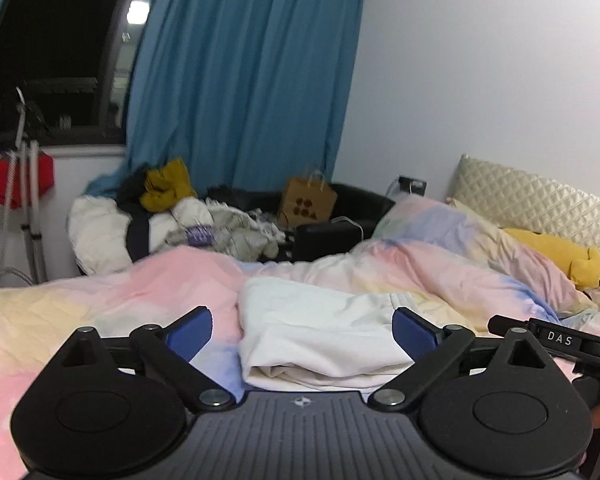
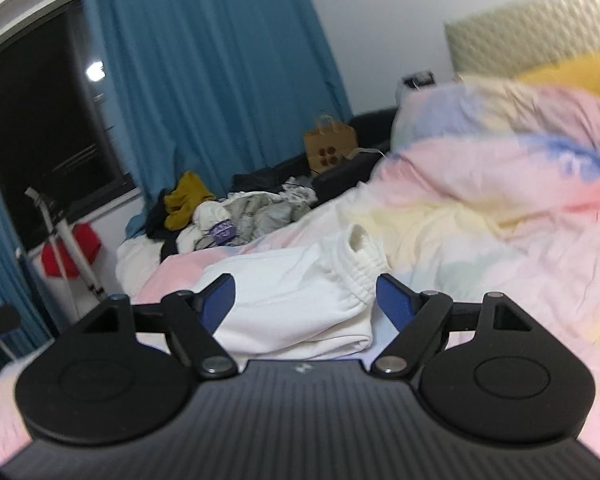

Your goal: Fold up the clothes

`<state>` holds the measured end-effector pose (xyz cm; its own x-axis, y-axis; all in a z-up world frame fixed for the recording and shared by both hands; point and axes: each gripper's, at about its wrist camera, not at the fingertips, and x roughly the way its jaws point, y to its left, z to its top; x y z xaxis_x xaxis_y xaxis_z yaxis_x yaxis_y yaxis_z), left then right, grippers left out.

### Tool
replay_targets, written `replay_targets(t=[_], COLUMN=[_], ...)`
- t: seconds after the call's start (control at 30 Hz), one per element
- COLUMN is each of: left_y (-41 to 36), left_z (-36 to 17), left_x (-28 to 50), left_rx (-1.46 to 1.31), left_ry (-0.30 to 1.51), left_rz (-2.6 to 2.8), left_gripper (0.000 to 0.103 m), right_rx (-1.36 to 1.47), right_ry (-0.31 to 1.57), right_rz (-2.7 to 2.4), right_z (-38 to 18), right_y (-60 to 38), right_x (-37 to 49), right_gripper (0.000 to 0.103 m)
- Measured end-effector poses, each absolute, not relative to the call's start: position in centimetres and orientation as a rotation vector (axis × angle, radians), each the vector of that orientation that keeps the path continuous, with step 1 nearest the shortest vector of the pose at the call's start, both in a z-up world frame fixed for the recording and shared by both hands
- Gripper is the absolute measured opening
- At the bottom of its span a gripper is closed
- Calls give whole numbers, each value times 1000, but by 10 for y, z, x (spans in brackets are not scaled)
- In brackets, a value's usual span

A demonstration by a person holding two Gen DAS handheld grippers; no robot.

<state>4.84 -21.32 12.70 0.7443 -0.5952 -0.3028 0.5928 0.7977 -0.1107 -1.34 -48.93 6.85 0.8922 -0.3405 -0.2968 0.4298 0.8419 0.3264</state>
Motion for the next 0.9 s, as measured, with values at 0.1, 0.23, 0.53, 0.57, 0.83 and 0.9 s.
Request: replay_targets(t=[0.1, 0.23, 0.53, 0.57, 0.83, 0.9], left_y=[-194, -174, -151, -149, -149, -150], left_z=[131, 131, 121, 119, 114, 114], left_x=[21, -12, -51, -54, -44, -46], left_rx=[-26, -18, 59, 62, 88, 99], left_ry=[329, 335, 347, 351, 376, 374], left_rz=[-631, -606, -530, -523, -495, -489], left_gripper=[102, 103, 103, 103, 103, 103], right_rx=[356, 328, 287, 289, 253, 239], right_ry=[234, 236, 255, 258, 288, 299], right_rz=[-393, -355, -355, -357, -399, -397], right_z=[80, 81, 68, 66, 59, 57], right_y=[-467, -437, -401, -401, -393, -390], right_x=[-28, -42, -47, -47, -41, -38], right_gripper=[80, 80, 83, 84, 103, 103])
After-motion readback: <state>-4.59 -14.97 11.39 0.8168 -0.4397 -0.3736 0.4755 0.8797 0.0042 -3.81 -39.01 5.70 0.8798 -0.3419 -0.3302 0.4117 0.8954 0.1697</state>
